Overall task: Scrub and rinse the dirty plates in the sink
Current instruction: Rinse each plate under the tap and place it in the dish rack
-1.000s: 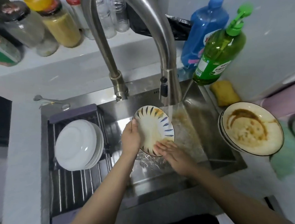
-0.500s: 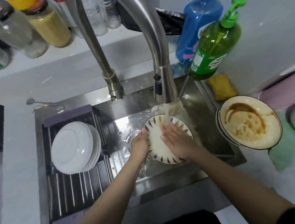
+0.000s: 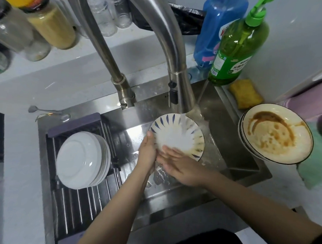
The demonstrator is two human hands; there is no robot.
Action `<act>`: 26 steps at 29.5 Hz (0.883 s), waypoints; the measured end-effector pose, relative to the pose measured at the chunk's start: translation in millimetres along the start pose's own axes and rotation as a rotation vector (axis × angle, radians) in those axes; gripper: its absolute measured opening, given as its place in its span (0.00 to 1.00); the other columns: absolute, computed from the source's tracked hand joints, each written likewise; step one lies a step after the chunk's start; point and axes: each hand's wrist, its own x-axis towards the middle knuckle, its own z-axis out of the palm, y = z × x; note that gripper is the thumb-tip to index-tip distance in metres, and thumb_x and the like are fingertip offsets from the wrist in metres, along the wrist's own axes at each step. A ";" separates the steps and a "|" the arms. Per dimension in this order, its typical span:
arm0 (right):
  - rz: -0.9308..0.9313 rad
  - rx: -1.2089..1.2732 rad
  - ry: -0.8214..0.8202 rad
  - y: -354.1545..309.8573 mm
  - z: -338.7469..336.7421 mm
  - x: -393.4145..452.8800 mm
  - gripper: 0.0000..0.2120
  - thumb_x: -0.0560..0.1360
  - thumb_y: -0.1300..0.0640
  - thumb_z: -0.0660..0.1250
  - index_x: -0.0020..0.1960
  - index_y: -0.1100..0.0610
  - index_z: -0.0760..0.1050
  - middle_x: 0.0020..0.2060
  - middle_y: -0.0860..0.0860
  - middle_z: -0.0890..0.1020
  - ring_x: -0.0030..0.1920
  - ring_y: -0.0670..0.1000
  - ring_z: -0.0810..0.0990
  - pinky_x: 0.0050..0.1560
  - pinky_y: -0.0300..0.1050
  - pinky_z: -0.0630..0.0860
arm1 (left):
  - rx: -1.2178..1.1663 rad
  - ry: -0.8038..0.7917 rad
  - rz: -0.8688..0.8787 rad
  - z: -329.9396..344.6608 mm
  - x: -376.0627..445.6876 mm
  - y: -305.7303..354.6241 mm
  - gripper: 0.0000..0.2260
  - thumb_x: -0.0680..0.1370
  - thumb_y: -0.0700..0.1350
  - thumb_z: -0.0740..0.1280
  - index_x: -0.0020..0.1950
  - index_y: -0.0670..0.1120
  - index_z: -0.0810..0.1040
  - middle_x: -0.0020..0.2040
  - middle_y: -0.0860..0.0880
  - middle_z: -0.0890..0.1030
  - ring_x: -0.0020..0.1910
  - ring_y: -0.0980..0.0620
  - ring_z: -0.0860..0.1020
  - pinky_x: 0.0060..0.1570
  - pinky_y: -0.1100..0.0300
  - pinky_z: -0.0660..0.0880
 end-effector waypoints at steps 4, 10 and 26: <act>0.118 -0.183 0.108 36.6 -4.9 -31.7 0.44 0.70 0.30 0.23 0.76 0.46 0.56 0.75 0.42 0.58 0.76 0.43 0.51 0.73 0.38 0.36 | 0.025 0.026 0.038 -9.7 9.1 2.1 0.18 0.83 0.55 0.53 0.62 0.47 0.76 0.53 0.49 0.82 0.52 0.50 0.79 0.57 0.53 0.75; 0.100 0.013 0.087 -8.3 -8.1 9.3 0.29 0.79 0.37 0.36 0.77 0.47 0.46 0.75 0.39 0.46 0.74 0.42 0.37 0.74 0.42 0.34 | -0.022 -0.039 -0.028 6.6 -1.9 -4.8 0.21 0.82 0.57 0.53 0.66 0.45 0.73 0.62 0.45 0.80 0.62 0.48 0.78 0.66 0.49 0.71; 0.069 0.037 -0.067 13.9 2.0 -21.1 0.37 0.73 0.34 0.32 0.78 0.47 0.47 0.76 0.41 0.47 0.75 0.41 0.38 0.73 0.37 0.36 | 0.076 0.012 -0.036 -5.1 -5.9 -4.0 0.19 0.83 0.54 0.53 0.60 0.43 0.76 0.54 0.44 0.82 0.57 0.43 0.80 0.59 0.50 0.75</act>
